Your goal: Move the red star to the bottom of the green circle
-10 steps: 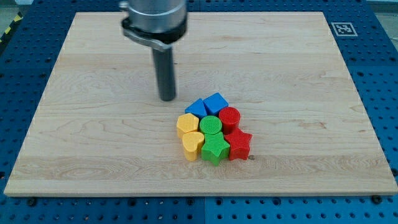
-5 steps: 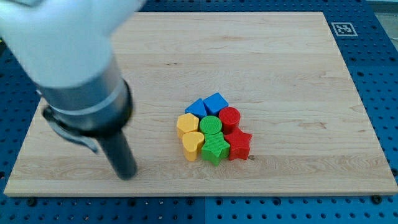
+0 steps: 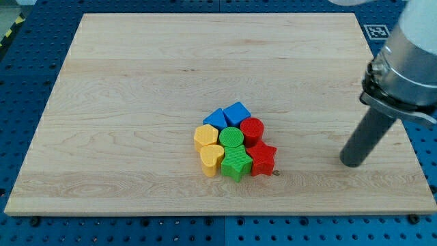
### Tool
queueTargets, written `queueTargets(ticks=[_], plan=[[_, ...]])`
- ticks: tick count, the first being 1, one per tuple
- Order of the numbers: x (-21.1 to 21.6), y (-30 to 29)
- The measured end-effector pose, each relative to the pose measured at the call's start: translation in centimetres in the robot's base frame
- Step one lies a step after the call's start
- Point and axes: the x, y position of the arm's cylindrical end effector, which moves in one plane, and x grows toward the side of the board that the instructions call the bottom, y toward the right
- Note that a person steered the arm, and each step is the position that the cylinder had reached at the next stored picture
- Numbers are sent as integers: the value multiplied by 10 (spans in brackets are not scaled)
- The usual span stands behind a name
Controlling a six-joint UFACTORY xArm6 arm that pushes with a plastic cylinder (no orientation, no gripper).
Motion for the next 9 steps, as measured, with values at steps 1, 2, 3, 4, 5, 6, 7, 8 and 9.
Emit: queueTargets(ticks=[1, 2, 3, 4, 5, 6, 7, 8, 9], plan=[[-1, -44], [-1, -81], [-2, -73], [0, -69], [2, -103], [2, -140], [2, -164], [2, -158], [2, -185]])
